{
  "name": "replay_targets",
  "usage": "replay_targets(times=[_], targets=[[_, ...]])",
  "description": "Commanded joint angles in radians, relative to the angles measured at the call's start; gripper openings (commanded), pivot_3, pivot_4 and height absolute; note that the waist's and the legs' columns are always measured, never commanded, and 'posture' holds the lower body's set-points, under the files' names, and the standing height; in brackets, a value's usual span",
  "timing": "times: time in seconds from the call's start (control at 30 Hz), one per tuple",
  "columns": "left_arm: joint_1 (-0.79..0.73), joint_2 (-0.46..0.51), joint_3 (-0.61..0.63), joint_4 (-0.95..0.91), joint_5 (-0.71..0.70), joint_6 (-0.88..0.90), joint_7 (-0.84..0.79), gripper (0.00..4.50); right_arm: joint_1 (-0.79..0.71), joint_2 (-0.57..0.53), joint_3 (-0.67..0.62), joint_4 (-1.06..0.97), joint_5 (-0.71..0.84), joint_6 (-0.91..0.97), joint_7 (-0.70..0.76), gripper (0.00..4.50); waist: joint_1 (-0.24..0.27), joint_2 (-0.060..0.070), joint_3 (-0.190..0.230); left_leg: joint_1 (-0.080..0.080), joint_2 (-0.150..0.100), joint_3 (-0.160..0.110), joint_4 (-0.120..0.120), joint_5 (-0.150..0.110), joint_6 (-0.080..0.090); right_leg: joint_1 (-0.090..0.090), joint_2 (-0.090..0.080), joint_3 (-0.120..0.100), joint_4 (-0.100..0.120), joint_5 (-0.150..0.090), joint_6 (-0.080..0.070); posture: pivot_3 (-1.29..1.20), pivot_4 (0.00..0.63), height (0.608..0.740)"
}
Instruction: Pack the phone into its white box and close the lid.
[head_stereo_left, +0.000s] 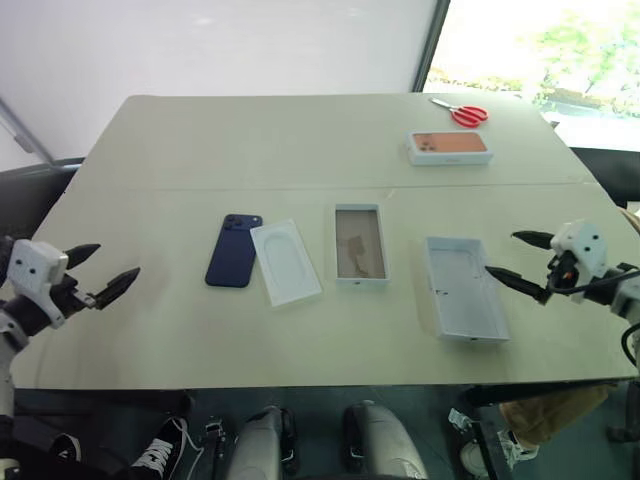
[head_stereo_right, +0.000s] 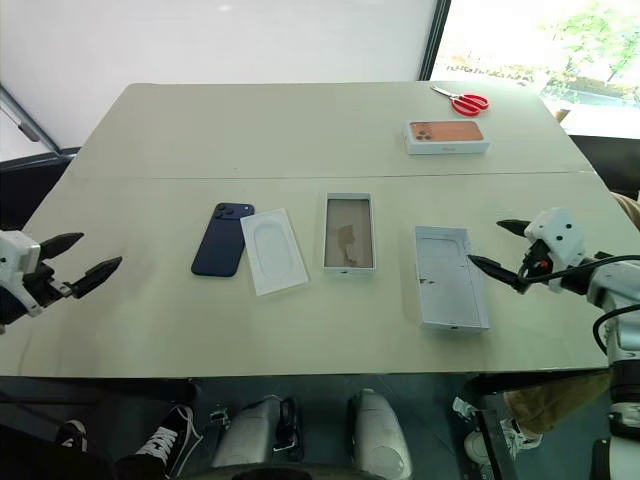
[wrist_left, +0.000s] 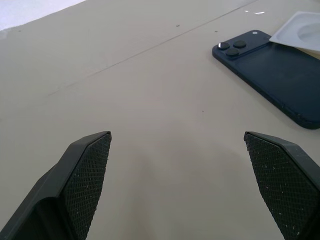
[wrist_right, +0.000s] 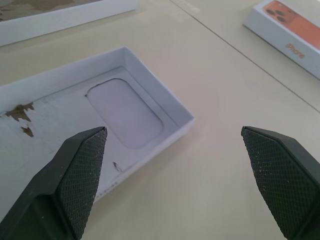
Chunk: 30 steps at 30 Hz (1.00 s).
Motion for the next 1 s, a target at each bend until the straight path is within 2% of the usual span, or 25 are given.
replay_targets(times=[0.03, 0.23, 0.63, 1.0], targets=[[-0.003, 0.006, 0.014, -0.03, -0.015, -0.02, -0.007, 4.48, -0.01, -0.021, -0.032, 0.007, 0.008, -0.017, -0.006, 4.5, 0.0, 0.0, 0.0, 0.0, 0.0, 0.0, 0.0, 0.0, 0.0, 0.0, 0.0, 0.0, 0.0, 0.0, 0.0, 0.0, 0.15, 0.74], [0.0, 0.005, -0.01, -0.048, -0.007, -0.006, -0.008, 4.48, -0.035, -0.004, -0.009, 0.003, 0.006, -0.014, -0.011, 4.5, 0.0, 0.0, 0.0, 0.0, 0.0, 0.0, 0.0, 0.0, 0.0, 0.0, 0.0, 0.0, 0.0, 0.0, 0.0, 0.0, 0.15, 0.74], [0.008, 0.002, 0.018, -0.068, -0.036, 0.012, 0.025, 4.48, -0.083, 0.022, 0.041, -0.005, -0.005, -0.008, -0.027, 4.5, 0.0, 0.0, 0.0, 0.0, 0.0, 0.0, 0.0, 0.0, 0.0, 0.0, 0.0, 0.0, 0.0, 0.0, 0.0, 0.0, 0.15, 0.74], [0.006, -0.003, 0.02, -0.182, -0.109, 0.187, 0.084, 4.48, -0.139, 0.026, 0.069, 0.027, -0.016, -0.023, -0.017, 4.5, 0.001, 0.0, 0.0, 0.0, 0.0, 0.0, 0.0, 0.0, 0.0, 0.0, 0.0, 0.0, 0.0, 0.0, 0.0, 0.0, 0.15, 0.74]])
